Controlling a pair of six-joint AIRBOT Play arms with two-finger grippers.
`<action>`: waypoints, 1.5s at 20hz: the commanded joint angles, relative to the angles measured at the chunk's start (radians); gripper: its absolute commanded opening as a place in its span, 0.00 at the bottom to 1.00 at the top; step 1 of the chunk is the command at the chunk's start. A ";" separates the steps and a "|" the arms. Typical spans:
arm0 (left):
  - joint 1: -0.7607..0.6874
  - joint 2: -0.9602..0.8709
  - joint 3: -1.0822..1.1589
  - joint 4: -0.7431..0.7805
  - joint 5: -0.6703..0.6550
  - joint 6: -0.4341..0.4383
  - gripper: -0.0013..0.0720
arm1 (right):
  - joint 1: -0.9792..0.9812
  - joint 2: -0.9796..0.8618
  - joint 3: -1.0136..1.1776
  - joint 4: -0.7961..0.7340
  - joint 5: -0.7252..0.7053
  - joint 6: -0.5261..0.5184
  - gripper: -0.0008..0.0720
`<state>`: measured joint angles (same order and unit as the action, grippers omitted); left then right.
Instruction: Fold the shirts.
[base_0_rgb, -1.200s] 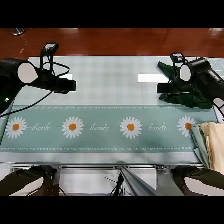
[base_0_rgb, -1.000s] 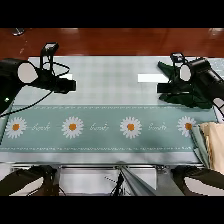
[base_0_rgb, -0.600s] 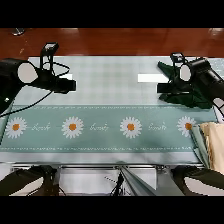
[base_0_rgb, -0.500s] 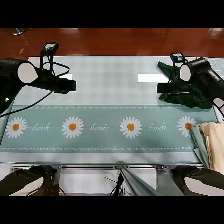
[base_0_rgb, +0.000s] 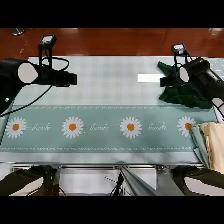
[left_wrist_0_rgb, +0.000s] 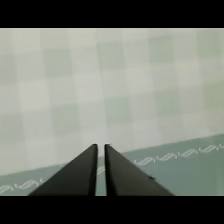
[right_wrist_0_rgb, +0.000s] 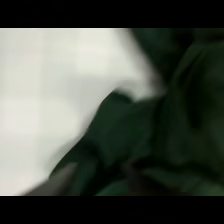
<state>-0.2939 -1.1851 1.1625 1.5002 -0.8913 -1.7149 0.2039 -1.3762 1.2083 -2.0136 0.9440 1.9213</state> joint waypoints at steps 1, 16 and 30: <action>0.001 -0.022 0.000 0.000 0.181 -0.002 0.97 | -0.084 -0.051 0.000 -0.255 -0.215 0.087 0.87; 0.053 -0.135 0.000 0.004 -0.068 0.038 0.98 | -0.482 -0.398 0.332 0.390 0.068 -0.186 0.06; -0.012 0.631 -0.566 -0.297 -0.030 0.050 0.98 | -0.480 0.417 0.524 1.138 0.057 -0.762 0.06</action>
<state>-0.2852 -0.6979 0.7097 1.2453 -0.9951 -1.6123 -0.2756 -1.0969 1.7256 -1.0863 0.9569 1.3254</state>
